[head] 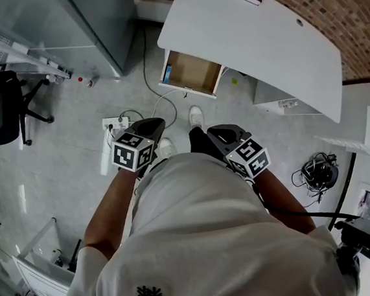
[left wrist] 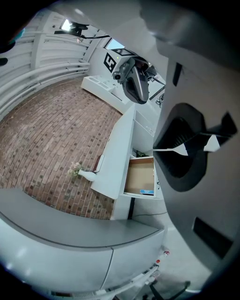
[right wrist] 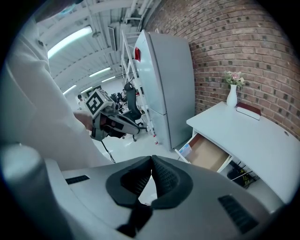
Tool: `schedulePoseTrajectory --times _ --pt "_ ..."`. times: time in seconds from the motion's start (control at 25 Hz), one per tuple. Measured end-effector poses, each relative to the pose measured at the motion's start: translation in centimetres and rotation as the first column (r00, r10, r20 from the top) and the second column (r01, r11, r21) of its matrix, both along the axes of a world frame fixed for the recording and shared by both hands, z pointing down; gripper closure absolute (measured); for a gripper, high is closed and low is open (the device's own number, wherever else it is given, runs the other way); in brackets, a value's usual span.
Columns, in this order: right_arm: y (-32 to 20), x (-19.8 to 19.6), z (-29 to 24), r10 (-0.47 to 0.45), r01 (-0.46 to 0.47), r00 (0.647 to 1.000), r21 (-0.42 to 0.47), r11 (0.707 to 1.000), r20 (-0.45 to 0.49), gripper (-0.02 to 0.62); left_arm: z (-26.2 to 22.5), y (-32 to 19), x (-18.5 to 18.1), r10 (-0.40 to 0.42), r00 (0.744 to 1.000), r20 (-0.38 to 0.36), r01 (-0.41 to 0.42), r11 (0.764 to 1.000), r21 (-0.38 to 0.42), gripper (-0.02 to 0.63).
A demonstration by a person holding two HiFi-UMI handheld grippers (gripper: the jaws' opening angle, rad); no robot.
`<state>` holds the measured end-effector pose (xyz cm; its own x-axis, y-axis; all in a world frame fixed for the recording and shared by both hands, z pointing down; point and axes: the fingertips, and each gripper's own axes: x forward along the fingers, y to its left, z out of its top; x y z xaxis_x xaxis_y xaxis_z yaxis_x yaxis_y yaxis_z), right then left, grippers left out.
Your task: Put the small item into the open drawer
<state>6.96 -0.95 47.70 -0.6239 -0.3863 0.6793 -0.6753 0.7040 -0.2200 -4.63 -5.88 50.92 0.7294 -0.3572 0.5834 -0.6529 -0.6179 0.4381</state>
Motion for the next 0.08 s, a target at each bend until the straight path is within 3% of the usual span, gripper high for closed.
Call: schedulePoseTrajectory --times 0.08 --pt "-1.53 1.26 0.24 0.001 -0.001 1.000 -0.006 1.000 0.004 0.566 0.32 -1.62 1.20 0.000 1.000 0.006 0.000 1.000 -0.005 0.574"
